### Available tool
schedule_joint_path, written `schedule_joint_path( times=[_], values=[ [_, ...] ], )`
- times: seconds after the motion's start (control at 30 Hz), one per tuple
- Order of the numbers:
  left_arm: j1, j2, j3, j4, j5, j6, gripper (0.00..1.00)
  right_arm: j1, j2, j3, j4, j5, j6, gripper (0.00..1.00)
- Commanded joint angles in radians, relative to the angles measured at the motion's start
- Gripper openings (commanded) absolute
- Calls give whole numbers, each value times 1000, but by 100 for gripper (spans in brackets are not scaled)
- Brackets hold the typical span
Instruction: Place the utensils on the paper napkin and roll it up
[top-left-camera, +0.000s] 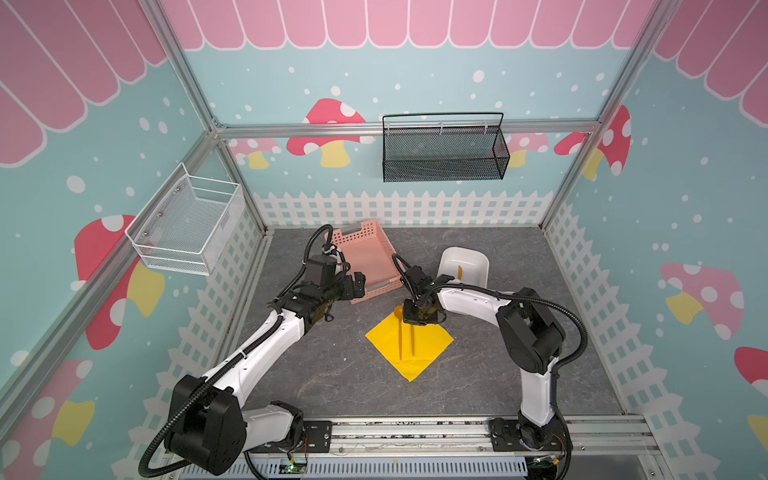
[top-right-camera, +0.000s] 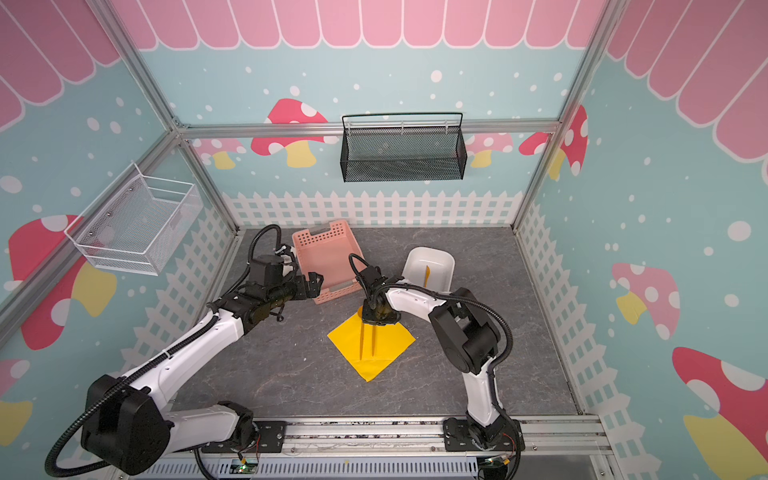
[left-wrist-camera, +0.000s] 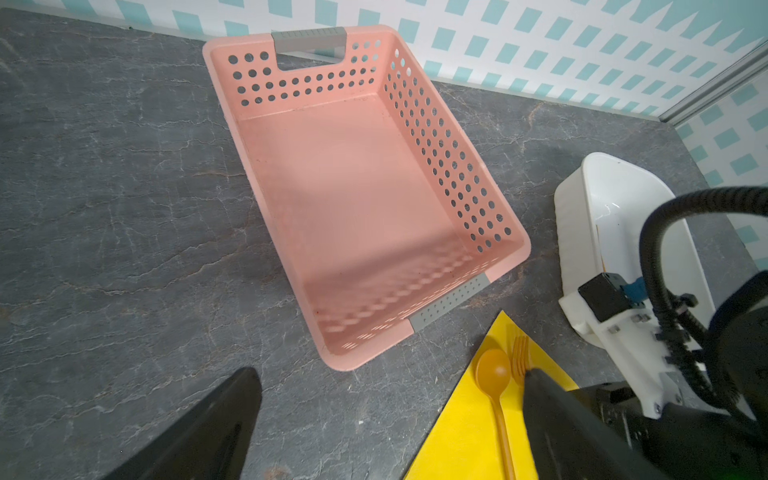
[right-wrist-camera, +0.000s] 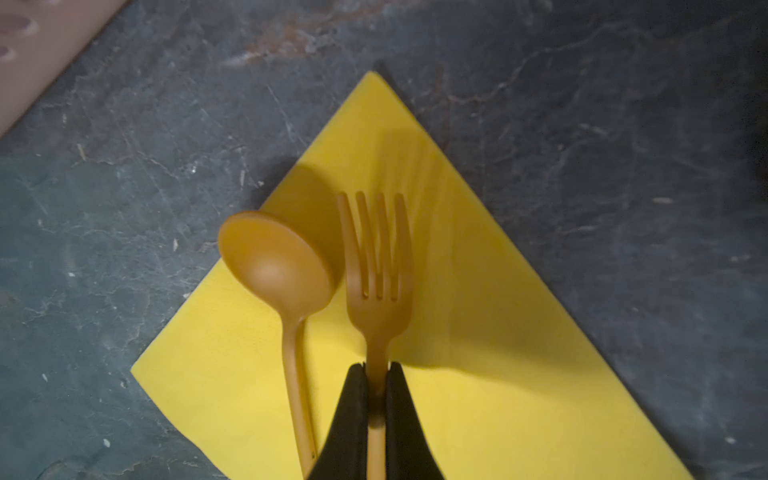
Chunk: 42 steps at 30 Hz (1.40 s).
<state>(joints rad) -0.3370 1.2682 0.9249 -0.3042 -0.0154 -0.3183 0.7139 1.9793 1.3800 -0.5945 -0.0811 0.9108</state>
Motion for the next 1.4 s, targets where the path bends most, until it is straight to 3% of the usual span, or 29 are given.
schedule_joint_path(
  times=[0.0,1.37],
  values=[
    [-7,5,26,-13,-17,3,100,7,28,29,-5,0,8,7],
    [-8,5,29,-16,-16,7,100,10,24,6,-10,-38,-9,7]
  ],
)
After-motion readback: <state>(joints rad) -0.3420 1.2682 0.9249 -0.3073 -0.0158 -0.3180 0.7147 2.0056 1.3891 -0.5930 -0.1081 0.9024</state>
